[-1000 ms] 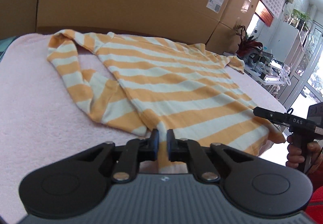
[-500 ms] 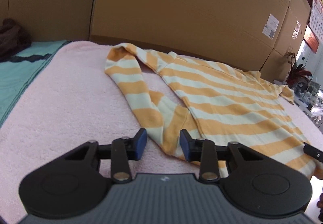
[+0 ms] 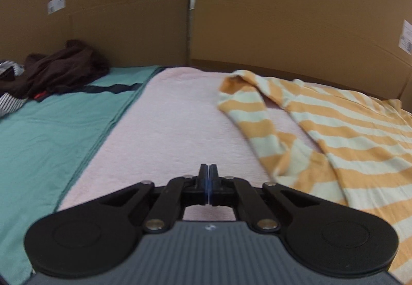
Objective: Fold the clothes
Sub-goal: 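Pinch the sleeve with the left gripper and straighten it along the body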
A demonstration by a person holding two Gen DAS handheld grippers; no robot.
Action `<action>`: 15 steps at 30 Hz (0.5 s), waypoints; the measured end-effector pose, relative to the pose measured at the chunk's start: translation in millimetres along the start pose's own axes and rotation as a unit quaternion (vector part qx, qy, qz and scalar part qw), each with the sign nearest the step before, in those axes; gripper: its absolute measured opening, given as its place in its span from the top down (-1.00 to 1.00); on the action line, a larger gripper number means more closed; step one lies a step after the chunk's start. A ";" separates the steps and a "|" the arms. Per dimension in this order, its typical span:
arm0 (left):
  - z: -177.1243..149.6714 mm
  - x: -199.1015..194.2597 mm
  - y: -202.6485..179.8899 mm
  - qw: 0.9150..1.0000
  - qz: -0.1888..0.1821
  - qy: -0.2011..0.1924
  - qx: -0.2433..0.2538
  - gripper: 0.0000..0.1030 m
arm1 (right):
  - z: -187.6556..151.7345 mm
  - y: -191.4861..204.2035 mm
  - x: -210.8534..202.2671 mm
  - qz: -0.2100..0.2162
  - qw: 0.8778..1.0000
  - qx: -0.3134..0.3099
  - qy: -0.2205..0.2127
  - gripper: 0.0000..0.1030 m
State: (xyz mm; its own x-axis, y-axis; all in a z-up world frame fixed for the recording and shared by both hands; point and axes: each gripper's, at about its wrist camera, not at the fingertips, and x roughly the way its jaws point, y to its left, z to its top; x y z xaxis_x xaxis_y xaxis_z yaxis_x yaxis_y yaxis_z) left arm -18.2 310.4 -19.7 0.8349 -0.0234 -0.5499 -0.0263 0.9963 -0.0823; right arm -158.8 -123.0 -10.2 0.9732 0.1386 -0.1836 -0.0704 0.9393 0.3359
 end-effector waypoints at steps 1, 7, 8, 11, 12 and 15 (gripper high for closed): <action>1.8 -0.9 9.6 1.000 0.007 0.003 -0.016 1.00 | -0.9 0.8 0.0 0.000 1.000 -0.002 -0.003 -0.04; -3.4 -4.9 6.5 0.992 -0.113 0.030 -0.056 1.00 | -6.9 11.2 4.8 0.014 0.999 -0.026 -0.012 -0.59; -6.3 -4.3 -4.0 0.991 -0.127 0.030 -0.043 1.00 | -8.0 14.3 6.4 0.012 0.999 -0.033 -0.012 -0.63; -12.9 0.3 -34.2 0.990 -0.140 0.019 -0.016 1.00 | -9.7 18.8 8.3 0.005 0.999 -0.046 -0.012 -0.64; -13.6 2.6 -41.8 0.989 -0.144 0.015 -0.019 1.00 | -9.4 17.8 8.2 0.003 0.999 -0.040 -0.013 -0.61; -12.8 10.2 -54.2 0.988 -0.151 0.012 -0.033 1.00 | -10.3 17.5 8.3 -0.015 0.999 -0.032 -0.019 -0.42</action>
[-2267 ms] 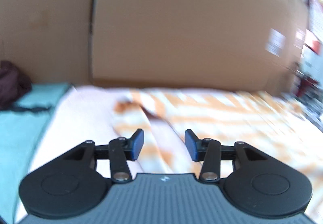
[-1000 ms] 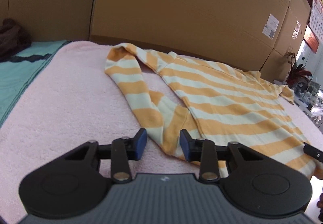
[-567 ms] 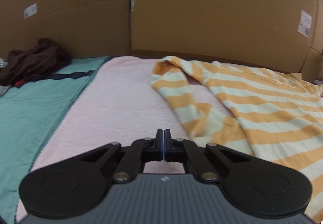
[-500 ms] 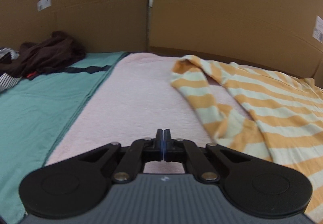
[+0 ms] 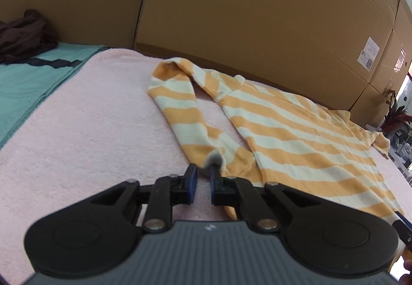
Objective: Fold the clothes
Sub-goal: 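Pinch the sleeve with the left gripper and straighten it along the body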
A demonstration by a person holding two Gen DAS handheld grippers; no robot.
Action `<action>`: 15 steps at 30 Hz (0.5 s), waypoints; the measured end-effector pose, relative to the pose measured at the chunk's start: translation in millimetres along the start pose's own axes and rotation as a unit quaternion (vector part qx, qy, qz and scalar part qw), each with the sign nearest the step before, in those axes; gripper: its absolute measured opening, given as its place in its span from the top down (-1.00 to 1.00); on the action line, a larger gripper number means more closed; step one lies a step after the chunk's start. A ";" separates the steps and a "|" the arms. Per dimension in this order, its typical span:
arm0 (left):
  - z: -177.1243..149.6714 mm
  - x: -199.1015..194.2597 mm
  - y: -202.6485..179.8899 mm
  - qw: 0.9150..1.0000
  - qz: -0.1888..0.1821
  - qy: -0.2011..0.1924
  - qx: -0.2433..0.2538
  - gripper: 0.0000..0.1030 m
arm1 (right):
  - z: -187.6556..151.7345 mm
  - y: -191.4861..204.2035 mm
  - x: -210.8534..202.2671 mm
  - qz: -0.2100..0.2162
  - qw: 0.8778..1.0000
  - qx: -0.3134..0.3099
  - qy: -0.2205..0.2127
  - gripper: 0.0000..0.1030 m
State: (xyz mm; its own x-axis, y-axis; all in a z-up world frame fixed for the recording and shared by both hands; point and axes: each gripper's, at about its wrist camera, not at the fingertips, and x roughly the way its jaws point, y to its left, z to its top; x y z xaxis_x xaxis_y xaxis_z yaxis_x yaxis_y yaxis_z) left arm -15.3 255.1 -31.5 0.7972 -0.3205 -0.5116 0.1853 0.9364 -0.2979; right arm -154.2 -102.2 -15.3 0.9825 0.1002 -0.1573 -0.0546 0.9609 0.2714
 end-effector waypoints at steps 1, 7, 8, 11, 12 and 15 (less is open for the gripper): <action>0.7 0.8 -2.3 1.000 -0.005 -0.002 0.003 1.00 | -1.1 1.1 0.1 -0.006 1.000 -0.003 -0.002 -0.41; 4.2 -9.5 15.1 0.999 -0.014 -0.019 -0.040 0.49 | -11.3 11.2 1.9 -0.031 0.999 -0.039 -0.020 -0.37; 3.9 -12.4 19.6 0.998 -0.017 -0.023 -0.053 0.40 | -13.8 14.0 2.7 -0.036 0.998 -0.050 -0.023 -0.38; 2.5 -18.6 25.5 0.997 -0.036 -0.022 -0.067 0.31 | -21.0 23.2 5.4 -0.054 0.994 -0.093 -0.030 -0.42; 1.9 -19.9 25.5 0.997 -0.040 -0.022 -0.066 0.21 | -22.9 25.7 6.4 -0.058 0.992 -0.104 -0.032 -0.43; 0.5 -23.5 23.8 0.997 -0.047 -0.032 -0.060 -0.07 | -21.3 23.0 6.4 -0.055 0.994 -0.093 -0.034 -0.44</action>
State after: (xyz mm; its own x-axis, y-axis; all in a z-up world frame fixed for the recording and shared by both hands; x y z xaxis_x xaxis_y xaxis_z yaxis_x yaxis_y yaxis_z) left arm -29.4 285.0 -26.1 0.8157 -0.3928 -0.4247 0.1943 0.8775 -0.4384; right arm -152.9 -74.0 -30.3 0.9937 -0.0193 -0.1106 0.0277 0.9968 0.0751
